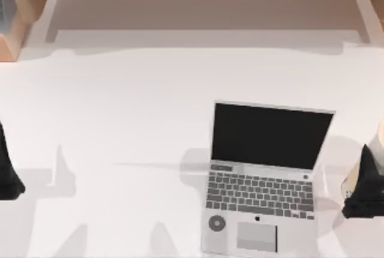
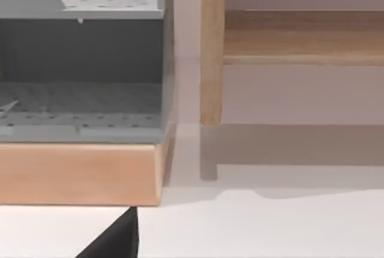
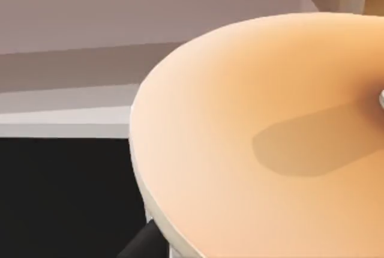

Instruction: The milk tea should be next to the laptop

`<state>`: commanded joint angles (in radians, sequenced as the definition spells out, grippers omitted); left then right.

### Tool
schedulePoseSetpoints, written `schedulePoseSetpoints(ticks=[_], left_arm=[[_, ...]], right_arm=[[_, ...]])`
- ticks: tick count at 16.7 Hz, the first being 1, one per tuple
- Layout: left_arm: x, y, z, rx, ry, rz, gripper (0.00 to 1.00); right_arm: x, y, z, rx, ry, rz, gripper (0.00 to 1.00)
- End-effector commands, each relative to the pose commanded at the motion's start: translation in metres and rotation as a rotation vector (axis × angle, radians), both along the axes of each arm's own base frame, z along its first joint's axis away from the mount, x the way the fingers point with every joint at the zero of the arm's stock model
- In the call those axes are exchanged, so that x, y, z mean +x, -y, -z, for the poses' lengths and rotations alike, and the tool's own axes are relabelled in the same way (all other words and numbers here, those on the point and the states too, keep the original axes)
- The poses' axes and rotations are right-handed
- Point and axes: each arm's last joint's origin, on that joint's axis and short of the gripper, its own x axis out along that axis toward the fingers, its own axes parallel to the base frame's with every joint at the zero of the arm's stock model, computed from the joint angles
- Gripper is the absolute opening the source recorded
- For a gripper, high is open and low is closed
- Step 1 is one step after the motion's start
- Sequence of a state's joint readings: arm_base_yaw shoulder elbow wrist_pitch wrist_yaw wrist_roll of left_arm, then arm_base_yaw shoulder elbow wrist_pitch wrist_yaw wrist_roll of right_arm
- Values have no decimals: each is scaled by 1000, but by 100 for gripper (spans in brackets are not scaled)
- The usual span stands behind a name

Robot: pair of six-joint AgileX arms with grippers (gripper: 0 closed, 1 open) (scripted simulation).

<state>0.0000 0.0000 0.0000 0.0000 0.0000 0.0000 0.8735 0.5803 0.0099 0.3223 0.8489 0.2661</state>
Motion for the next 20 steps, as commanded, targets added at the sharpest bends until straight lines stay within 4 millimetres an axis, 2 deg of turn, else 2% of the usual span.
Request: schedulePoseSetpoints(ticks=[4,8,20], left_arm=[[0,0,0,0,0,0,100],[0,0,0,0,0,0,100],[0,0,0,0,0,0,100]], right_arm=[[-2,5,19,-79,-54,11,0],[-2,5,19,-80,-54,11,0],[-2,5,19,-80,-54,11,90]])
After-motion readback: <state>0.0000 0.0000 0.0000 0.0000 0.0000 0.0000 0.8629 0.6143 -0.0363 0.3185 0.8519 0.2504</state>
